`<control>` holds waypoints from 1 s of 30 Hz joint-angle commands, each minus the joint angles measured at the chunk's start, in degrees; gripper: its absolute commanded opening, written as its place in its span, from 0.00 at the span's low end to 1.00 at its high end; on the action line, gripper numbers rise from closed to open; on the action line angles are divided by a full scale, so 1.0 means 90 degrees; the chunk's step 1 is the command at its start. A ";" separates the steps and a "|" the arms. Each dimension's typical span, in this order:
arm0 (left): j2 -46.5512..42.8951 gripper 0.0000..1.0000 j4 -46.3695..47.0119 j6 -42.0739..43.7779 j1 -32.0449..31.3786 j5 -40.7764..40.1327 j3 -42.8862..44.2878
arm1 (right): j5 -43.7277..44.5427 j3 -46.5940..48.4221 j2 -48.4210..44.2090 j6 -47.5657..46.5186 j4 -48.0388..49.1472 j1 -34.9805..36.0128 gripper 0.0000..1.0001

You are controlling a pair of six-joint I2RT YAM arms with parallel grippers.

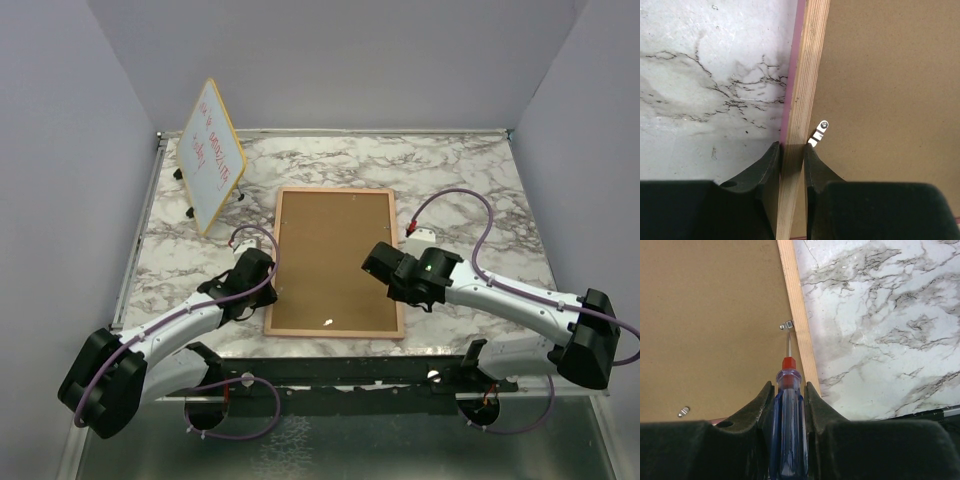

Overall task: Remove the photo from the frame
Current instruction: Release the photo frame item from the photo frame.

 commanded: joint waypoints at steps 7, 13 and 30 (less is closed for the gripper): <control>-0.0125 0.00 -0.0063 -0.0081 -0.0056 0.0062 -0.0150 | 0.0577 -0.0046 0.0099 0.0097 -0.0149 -0.0115 0.01; -0.0195 0.00 -0.0068 -0.0099 -0.0065 0.0043 -0.0170 | 0.0667 -0.0130 0.0196 -0.0075 0.0063 -0.0195 0.01; -0.0104 0.00 -0.0062 -0.0111 -0.0271 -0.0164 -0.0143 | 0.0989 -0.0086 0.0349 -0.0104 0.0151 -0.0249 0.01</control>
